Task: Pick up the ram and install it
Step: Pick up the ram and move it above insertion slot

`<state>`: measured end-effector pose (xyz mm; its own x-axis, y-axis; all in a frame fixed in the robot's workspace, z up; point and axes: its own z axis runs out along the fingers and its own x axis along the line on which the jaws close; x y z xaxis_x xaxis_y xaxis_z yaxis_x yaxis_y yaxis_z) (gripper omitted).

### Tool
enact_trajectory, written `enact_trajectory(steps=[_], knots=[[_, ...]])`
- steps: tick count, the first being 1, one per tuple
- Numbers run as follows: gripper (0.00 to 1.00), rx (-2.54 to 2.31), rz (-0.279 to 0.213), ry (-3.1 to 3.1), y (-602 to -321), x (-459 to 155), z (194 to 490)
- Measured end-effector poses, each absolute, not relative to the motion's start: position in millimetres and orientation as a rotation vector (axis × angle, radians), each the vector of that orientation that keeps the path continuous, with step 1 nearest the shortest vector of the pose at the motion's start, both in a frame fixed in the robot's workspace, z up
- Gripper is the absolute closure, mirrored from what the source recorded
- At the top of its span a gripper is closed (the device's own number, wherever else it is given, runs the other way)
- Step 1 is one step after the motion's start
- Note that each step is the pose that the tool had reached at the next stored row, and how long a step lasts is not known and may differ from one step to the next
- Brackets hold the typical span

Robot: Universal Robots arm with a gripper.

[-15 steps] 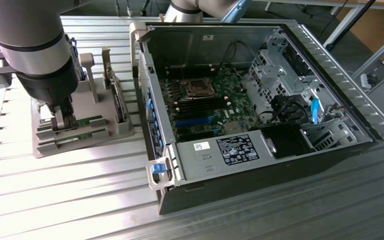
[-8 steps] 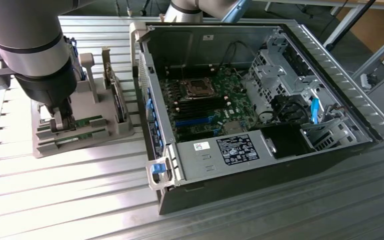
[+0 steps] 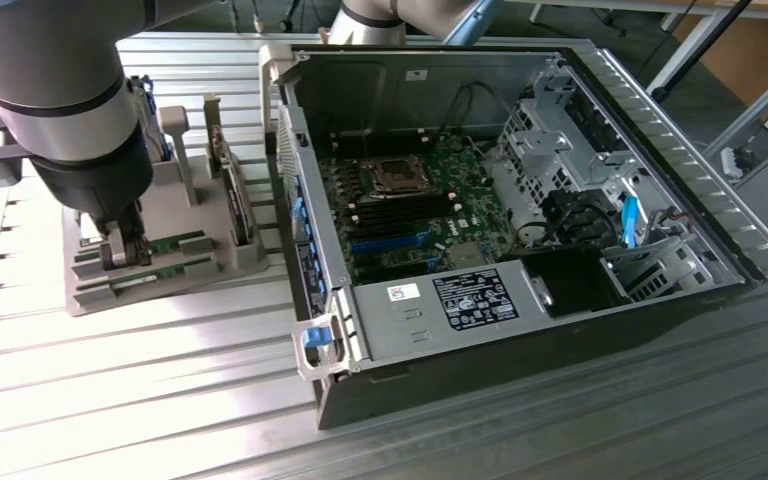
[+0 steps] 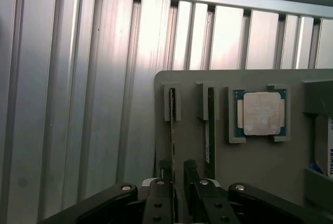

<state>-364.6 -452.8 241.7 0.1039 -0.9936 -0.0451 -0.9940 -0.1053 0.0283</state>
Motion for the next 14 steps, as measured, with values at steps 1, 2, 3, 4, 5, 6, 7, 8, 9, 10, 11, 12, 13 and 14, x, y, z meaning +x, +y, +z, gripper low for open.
enact_trajectory(steps=[1, 2, 3, 4, 5, 6, 7, 8, 9, 10, 11, 12, 13, 14], knots=[[0.78, -2.328, 0.082, 2.095, -452.8, -364.6, 241.1], [0.78, -2.328, 0.082, 2.094, -452.8, -364.6, 240.7], [0.78, -2.329, 0.082, 2.094, -452.8, -364.6, 240.3], [0.78, -2.329, 0.082, 2.093, -452.8, -364.6, 240.0], [0.78, -2.329, 0.082, 2.093, -452.8, -364.6, 239.7], [0.78, -2.330, 0.082, 2.092, -452.8, -364.6, 239.2], [0.78, -2.330, 0.082, 2.092, -452.8, -364.6, 238.6], [0.78, -2.330, 0.082, 2.092, -452.8, -364.6, 238.1], [0.78, -2.330, 0.082, 2.092, -452.8, -364.6, 237.9], [0.78, -2.331, 0.082, 2.092, -452.8, -364.6, 237.7], [0.78, -2.331, 0.082, 2.091, -452.8, -364.6, 237.4], [0.78, -2.331, 0.082, 2.091, -452.8, -364.6, 237.1], [0.78, -2.331, 0.082, 2.091, -452.8, -364.6, 236.8], [0.78, -2.331, 0.082, 2.091, -452.8, -364.6, 236.3]])
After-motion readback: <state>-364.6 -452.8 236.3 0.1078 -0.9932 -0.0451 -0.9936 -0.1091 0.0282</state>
